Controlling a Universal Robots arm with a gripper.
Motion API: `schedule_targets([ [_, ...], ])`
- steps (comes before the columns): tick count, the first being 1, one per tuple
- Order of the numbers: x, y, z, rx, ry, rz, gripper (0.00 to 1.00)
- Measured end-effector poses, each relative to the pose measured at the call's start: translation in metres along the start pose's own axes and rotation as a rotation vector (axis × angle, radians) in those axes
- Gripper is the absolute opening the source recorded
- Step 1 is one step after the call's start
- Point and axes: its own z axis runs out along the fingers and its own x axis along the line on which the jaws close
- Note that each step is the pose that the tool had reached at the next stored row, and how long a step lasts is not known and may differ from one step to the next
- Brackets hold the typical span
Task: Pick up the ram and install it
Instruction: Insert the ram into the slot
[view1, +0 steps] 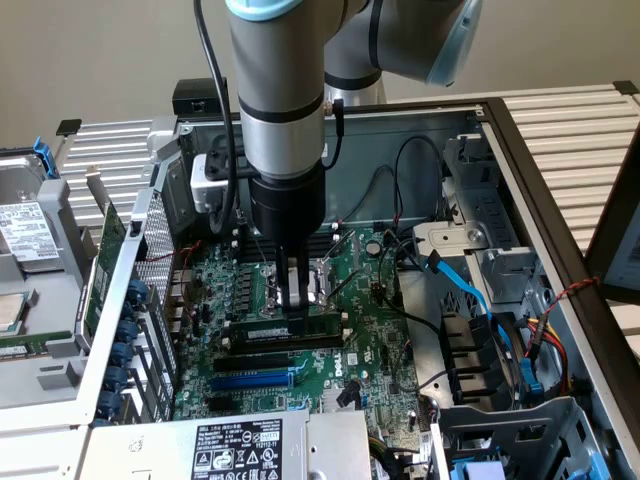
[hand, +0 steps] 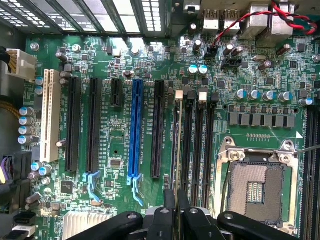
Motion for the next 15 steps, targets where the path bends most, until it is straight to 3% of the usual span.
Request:
schedule_targets([
  [8, -0.0001, 0.0016, 0.0005, 0.0007, 0.0001, 0.0, 0.14],
  [15, -0.0002, 0.0019, 0.0023, 0.0069, 0.0002, 0.0, 0.14],
])
